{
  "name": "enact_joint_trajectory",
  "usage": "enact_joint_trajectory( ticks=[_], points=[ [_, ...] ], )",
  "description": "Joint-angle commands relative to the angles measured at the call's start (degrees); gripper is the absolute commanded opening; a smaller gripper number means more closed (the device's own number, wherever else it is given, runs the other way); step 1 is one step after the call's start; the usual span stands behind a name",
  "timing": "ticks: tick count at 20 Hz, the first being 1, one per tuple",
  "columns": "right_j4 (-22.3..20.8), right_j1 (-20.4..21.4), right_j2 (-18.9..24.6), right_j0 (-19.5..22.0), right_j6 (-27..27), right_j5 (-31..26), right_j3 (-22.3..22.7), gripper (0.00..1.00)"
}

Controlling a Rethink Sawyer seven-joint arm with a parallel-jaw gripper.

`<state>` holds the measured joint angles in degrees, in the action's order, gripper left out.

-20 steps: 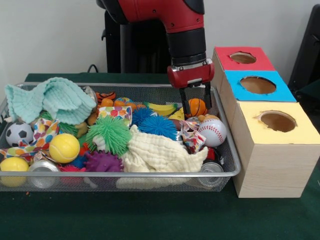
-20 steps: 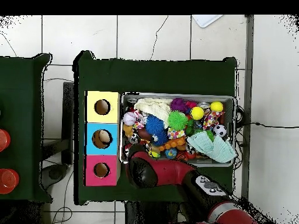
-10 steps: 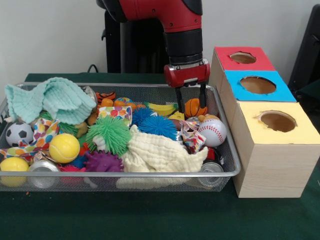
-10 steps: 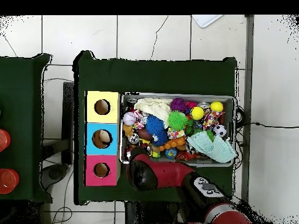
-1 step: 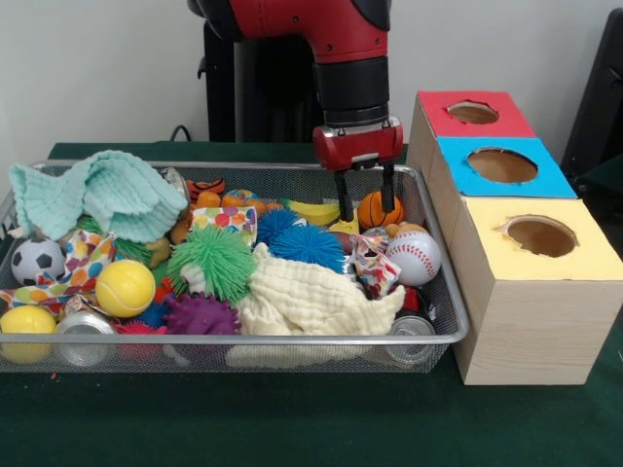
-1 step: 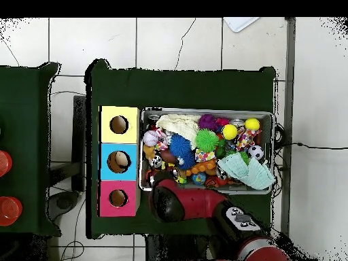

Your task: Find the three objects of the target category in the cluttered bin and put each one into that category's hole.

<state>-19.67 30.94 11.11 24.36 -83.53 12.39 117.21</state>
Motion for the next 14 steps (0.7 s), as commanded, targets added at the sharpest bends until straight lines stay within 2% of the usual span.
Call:
enact_joint_trajectory(
  ticks=[1, 4, 14],
  points=[
    [-2.32, -1.6, 5.05, 3.95, -10.58, 6.04, -6.72, 1.0],
    [-2.17, -1.61, 7.97, 5.93, -11.57, 5.47, -6.02, 1.0],
    [-1.13, -3.28, 10.1, 7.81, -11.39, 4.97, -5.85, 1.0]
  ],
)
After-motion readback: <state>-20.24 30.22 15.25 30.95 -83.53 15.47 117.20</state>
